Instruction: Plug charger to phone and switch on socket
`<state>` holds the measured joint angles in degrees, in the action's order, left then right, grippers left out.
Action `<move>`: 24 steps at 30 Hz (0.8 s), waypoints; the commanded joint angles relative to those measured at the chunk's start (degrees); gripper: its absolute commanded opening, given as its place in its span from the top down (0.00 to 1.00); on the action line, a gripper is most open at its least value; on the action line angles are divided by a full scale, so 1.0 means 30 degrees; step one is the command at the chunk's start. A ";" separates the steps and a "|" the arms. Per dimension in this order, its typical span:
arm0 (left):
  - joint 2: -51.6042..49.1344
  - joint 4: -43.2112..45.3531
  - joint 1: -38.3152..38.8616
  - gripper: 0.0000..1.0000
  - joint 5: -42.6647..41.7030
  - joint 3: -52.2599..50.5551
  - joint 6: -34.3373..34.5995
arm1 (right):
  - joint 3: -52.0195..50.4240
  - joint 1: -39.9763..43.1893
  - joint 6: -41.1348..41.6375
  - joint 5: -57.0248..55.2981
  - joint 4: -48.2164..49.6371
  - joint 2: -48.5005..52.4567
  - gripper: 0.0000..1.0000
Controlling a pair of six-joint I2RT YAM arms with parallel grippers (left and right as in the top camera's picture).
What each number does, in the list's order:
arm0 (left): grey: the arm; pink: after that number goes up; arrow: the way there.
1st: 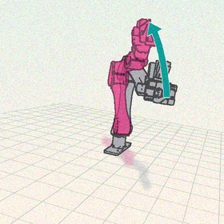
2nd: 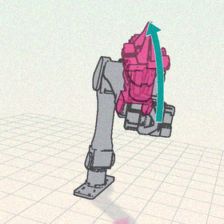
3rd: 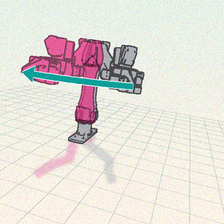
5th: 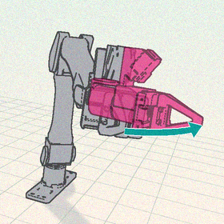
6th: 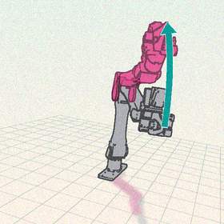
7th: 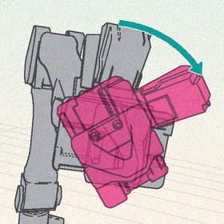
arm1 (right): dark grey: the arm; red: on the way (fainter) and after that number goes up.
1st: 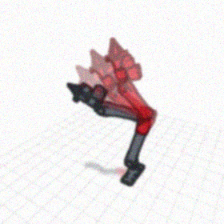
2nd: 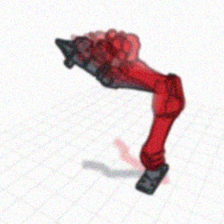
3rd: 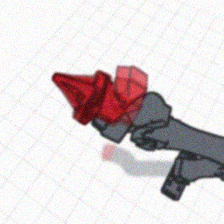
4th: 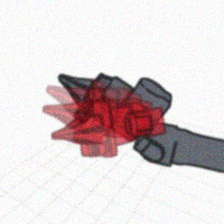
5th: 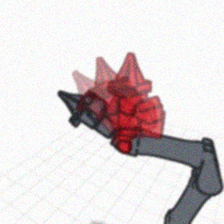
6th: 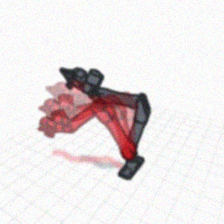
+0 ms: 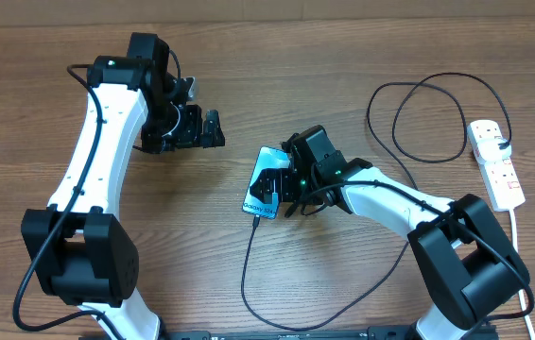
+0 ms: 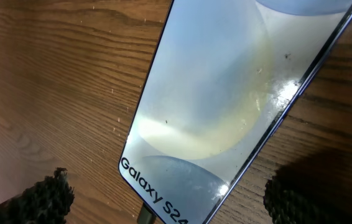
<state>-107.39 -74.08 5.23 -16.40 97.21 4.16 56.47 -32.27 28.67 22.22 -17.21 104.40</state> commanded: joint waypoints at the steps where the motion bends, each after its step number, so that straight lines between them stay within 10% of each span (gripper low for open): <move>1: 0.0211 0.0007 -0.0022 0.00 0.0153 0.0015 0.0117 | -0.0342 0.0051 0.0007 -0.1100 -0.0357 0.0459 0.00; 9: 0.0211 0.0007 -0.0022 0.00 0.0153 0.0015 0.0117 | -0.0342 0.0044 0.0000 -0.1107 -0.0357 0.0459 0.01; 11: 0.0211 0.0007 -0.0022 0.00 0.0153 0.0015 0.0117 | -0.0342 0.0051 0.0000 -0.1107 -0.0357 0.0466 0.16; 16: 0.0211 0.0007 -0.0022 0.00 0.0160 0.0015 0.0117 | -0.0342 0.0066 -0.0007 -0.1122 -0.0372 0.0459 0.96; 24: 0.0211 0.0007 -0.0022 0.00 0.0153 0.0015 0.0117 | 0.0153 0.0423 0.0015 -0.0874 -0.0984 0.0452 0.96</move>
<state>-107.39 -74.08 5.23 -16.25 97.21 4.16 55.88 -32.01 28.71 19.70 -19.42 105.30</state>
